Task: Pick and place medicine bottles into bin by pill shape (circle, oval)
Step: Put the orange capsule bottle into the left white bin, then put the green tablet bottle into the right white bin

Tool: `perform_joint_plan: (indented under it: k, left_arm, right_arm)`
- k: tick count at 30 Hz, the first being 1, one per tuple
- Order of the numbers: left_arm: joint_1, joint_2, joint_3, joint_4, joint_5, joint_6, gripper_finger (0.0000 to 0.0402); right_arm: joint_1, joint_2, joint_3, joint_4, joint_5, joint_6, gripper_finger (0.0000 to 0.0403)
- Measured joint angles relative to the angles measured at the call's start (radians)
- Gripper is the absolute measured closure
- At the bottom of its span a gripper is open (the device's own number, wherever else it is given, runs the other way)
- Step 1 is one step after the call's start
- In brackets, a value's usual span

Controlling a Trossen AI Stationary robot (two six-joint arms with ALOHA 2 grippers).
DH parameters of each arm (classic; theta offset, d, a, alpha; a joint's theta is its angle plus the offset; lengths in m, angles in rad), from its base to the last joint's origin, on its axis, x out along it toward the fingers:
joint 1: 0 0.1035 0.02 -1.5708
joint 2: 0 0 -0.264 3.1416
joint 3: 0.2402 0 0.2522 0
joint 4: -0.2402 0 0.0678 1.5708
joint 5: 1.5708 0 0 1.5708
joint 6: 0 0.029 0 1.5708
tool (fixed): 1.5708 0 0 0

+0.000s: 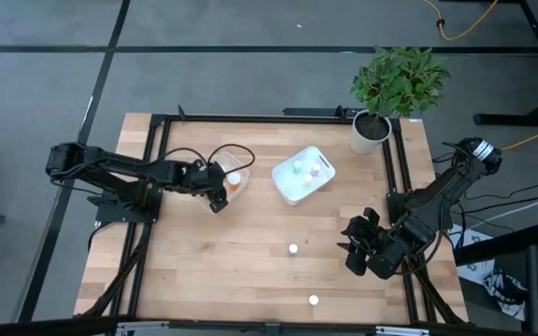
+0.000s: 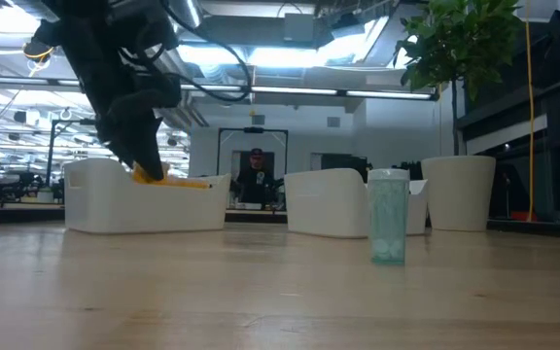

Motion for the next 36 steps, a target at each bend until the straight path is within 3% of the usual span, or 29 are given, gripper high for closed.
perform_joint_plan:
  k: [3, 10, 15, 26, 30, 36]
  left_arm:
    - [-0.008, 0.0, -0.013, 0.031, -0.001, 0.0, 0.0215]
    - [-0.006, 0.0, -0.013, 0.048, -0.004, 0.012, 0.0157]
    - [-0.006, 0.0, -0.014, 0.047, -0.004, 0.025, 0.0139]
    - [-0.006, 0.001, 0.081, 0.048, -0.023, 0.076, 0.0133]
    - [-0.015, 0.001, 0.135, 0.047, -0.013, 0.02, 0.0133]
    - [-0.111, 0.001, 0.185, 0.05, 0.042, 0.004, 0.0138]
  right_arm:
    - [0.0, 0.0, 0.0, 0.0, 0.0, 0.0, 0.0226]
    - [0.0, 0.0, 0.0, 0.0, 0.0, 0.0, 0.0226]
    - [0.0, 0.0, 0.0, 0.0, 0.0, 0.0, 0.0226]
    - [0.0, 0.0, 0.0, 0.0, 0.0, 0.0, 0.0226]
    - [0.0, 0.0, 0.0, 0.0, 0.0, 0.001, 0.0226]
    - [0.0, 0.0, 0.0, 0.019, 0.051, 0.004, 0.0226]
